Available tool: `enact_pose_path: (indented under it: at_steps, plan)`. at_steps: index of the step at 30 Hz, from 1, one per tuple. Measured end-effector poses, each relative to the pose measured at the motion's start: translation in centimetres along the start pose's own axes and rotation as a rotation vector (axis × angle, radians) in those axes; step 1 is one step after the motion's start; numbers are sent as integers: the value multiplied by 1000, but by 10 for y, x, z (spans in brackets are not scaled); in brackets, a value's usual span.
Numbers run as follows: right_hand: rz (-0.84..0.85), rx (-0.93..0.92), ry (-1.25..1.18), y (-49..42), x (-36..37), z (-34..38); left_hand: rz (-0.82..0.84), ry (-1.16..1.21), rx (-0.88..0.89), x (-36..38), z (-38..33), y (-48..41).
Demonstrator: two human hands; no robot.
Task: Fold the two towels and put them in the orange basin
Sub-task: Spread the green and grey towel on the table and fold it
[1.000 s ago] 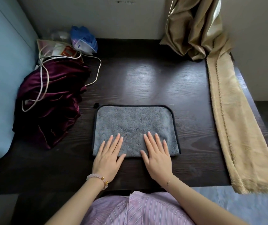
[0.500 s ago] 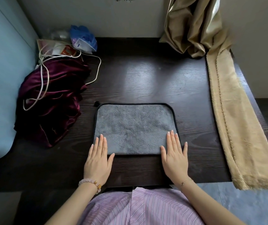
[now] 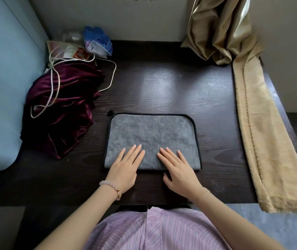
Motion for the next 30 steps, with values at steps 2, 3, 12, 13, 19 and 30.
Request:
enact_pose_path:
  at_steps: [2,3,12,13,19,30]
  plan:
    - [23,-2,-9,3,1,-9,-7,-1,6,0,5,-2]
    - [28,7,-7,6,0,-16,-14,-1,10,-1,9,-2]
    - [52,50,69,28,-9,-53,-71,-53,-24,1,60,3]
    - [58,47,72,28,-8,-52,-72,-56,-21,-1,60,4]
    - [15,4,-53,37,-8,-50,21,119,34,5,65,14]
    - [-161,365,-471,30,-56,-118,283,803,-441,-12,132,-26]
Point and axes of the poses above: each hand's wrist, its own y-axis away from the middle knuckle, its own x-axis out of the palm, z = x × y, the point moved 10 cm from there along -y, towards the middle knuckle, and after that the axes turned 15 degrees about -x, right-handed, at the moved point
